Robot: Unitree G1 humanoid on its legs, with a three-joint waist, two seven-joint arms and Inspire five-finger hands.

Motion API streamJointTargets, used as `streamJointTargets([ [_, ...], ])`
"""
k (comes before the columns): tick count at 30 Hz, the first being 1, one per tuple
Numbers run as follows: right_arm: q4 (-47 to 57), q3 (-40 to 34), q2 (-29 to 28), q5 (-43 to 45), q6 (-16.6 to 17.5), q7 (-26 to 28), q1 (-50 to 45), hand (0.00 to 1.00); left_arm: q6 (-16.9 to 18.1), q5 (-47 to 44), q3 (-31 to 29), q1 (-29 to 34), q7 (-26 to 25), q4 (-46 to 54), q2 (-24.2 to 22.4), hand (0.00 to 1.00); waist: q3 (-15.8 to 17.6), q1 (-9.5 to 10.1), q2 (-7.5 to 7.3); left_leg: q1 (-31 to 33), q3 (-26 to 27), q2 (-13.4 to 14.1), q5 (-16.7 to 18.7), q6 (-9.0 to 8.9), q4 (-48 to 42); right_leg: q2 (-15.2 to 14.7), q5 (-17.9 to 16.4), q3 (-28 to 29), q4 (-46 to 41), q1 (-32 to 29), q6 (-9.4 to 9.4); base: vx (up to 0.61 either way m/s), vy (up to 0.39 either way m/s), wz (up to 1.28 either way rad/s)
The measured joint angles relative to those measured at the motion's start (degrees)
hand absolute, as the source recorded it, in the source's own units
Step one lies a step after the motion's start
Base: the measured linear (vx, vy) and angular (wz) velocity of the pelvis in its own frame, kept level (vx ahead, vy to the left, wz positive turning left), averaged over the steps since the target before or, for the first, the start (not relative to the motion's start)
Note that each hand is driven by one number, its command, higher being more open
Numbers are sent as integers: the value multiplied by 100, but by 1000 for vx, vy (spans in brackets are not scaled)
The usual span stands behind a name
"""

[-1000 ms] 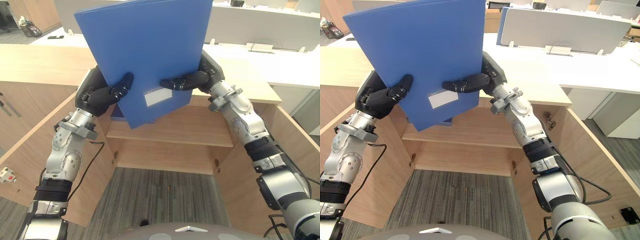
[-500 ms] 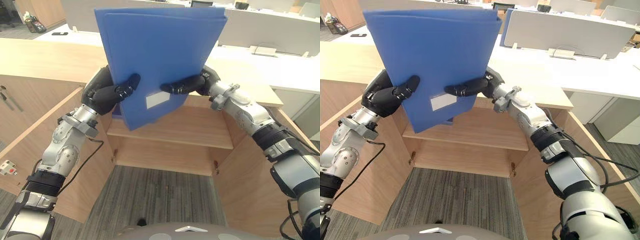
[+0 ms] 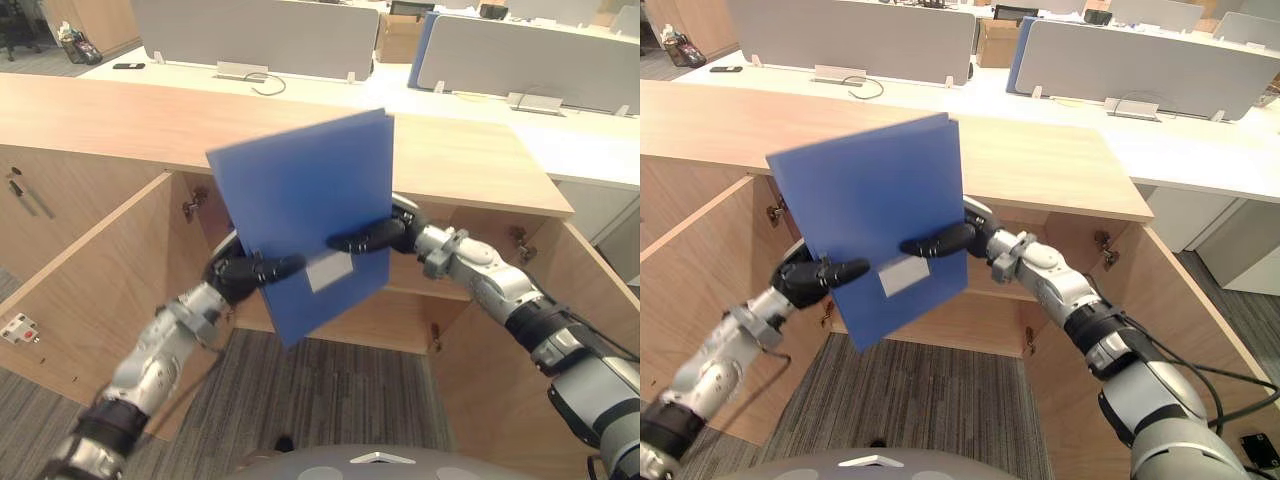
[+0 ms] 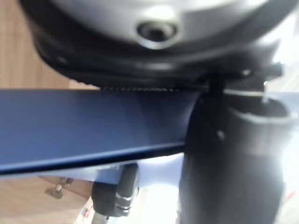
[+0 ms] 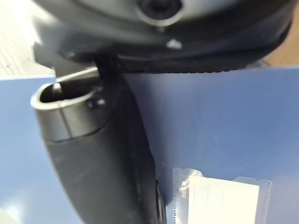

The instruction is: Walk over to the cabinet, pick up the folder, carry it to the office cabinet, place the folder inside the office cabinet, then close the office cabinet door

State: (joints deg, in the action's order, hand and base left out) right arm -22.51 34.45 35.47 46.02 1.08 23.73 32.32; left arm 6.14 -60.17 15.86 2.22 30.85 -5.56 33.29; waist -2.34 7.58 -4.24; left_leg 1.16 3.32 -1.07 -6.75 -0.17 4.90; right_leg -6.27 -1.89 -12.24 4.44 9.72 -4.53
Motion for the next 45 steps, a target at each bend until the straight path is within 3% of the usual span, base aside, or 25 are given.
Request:
streamJointTargets([
  [7, 649, -1041, -338, -284, -86, 62, -714, 0, -73, 1352, -178, 734, 25, -684, -727, 100, 103, -20, 156, 42, -26, 71, 18, -54, 2, 61, -84, -1, -138, -107, 66, -17, -18, -1],
  [11, 1441, -1727, -357, -322, -75, 92, -965, 0, -264, 2446, -412, 1183, -176, -1855, -1130, 100, 122, -155, 147, 52, 5, 71, 16, -51, -1, 54, -116, 20, -139, -135, 64, 25, -25, -4],
  [15, 1581, -2148, -372, -658, -27, 141, -1346, 0, -365, 3236, -907, 1180, -375, -3258, -1448, 100, 141, -165, 121, 51, 24, 67, 33, -71, -2, 50, -146, 53, -156, -157, 44, 12, -9, -3],
  [17, 1315, -2173, -481, -965, -29, 152, -1625, 0, -359, 3602, -1487, 1172, -582, -4005, -1667, 100, 149, -167, 132, 45, 24, 63, 37, -75, -2, 43, -168, 52, -181, -166, 16, 0, 0, 0],
  [18, 885, -2172, -672, -1150, -40, 161, -1793, 0, -357, 3816, -2052, 1124, -784, -4538, -1839, 100, 163, -164, 143, 31, 18, 64, 37, -75, -2, 38, -191, 49, -224, -171, 6, 0, 0, 0],
  [19, 788, -2171, -715, -1175, -52, 154, -1823, 0, -358, 3832, -2169, 1114, -827, -4636, -1871, 100, 170, -165, 147, 27, 16, 64, 37, -75, -2, 38, -197, 48, -234, -173, 8, 0, 0, 0],
  [21, -56, -2157, -1050, -1427, -147, -33, -1989, 0, -358, 3830, -3048, 1105, -1366, -5169, -2118, 100, 289, -163, 214, 16, 1, 56, 30, -68, -3, 27, -201, 35, -246, -178, 8, -54, -3, 2],
  [25, -742, -1949, -1173, -1952, -210, -288, -2092, 0, -368, 3591, -3581, 1179, -1776, -5477, -2263, 100, 435, -163, 308, 17, -34, 24, 44, -87, -3, -4, -206, 1, -260, -177, 2, -36, 7, 3],
  [27, -980, -1736, -1179, -2651, -209, -381, -2100, 0, -373, 3519, -3968, 1190, -1954, -5583, -2386, 100, 500, -159, 335, 28, -66, -4, 51, -97, -3, -28, -215, -23, -256, -175, -11, -16, 9, 5],
  [33, -1825, -1278, -1447, -5272, -62, -820, -1854, 0, -376, 3842, -4109, 1128, -2170, -5626, -2466, 100, 588, -118, 278, 117, -200, -91, 21, -43, -6, -77, -236, -163, -217, -179, -44, 15, 0, 12],
  [35, -2192, -1246, -1527, -5447, -58, -884, -1757, 0, -373, 3887, -4101, 1122, -2183, -5624, -2492, 100, 620, -85, 279, 136, -231, -125, 19, -33, -7, -77, -242, -190, -212, -184, -55, 20, -6, 11],
  [38, -2701, -1689, -1774, -5303, -63, -1081, -1717, 0, -372, 4029, -4045, 1100, -2207, -5625, -2614, 100, 774, 35, 352, 154, -256, -177, 33, 7, -7, -118, -253, -213, -206, -186, -88, 8, 8, 5],
  [40, -3237, -2524, -2132, -4557, -85, -1254, -1572, 0, -374, 4027, -3883, 1106, -2212, -5630, -2708, 100, 825, 39, 428, 255, -324, -228, 14, 38, -7, -159, -265, -286, -216, -255, -124, -2, 25, 17],
  [43, -3574, -3577, -2611, -2551, -85, -1856, -1306, 0, -374, 3994, -3833, 1034, -2224, -5620, -2818, 100, 901, 157, 501, 390, -343, -267, -13, 90, -9, -182, -215, -291, -210, -365, -193, 14, 30, 10],
  [45, -3567, -4315, -2980, -747, 98, -2241, -1008, 0, -375, 3778, -3740, 996, -2294, -5573, -2844, 100, 931, 234, 501, 442, -380, -333, -11, 134, -9, -228, -182, -329, -144, -353, -246, 27, 33, 11],
])
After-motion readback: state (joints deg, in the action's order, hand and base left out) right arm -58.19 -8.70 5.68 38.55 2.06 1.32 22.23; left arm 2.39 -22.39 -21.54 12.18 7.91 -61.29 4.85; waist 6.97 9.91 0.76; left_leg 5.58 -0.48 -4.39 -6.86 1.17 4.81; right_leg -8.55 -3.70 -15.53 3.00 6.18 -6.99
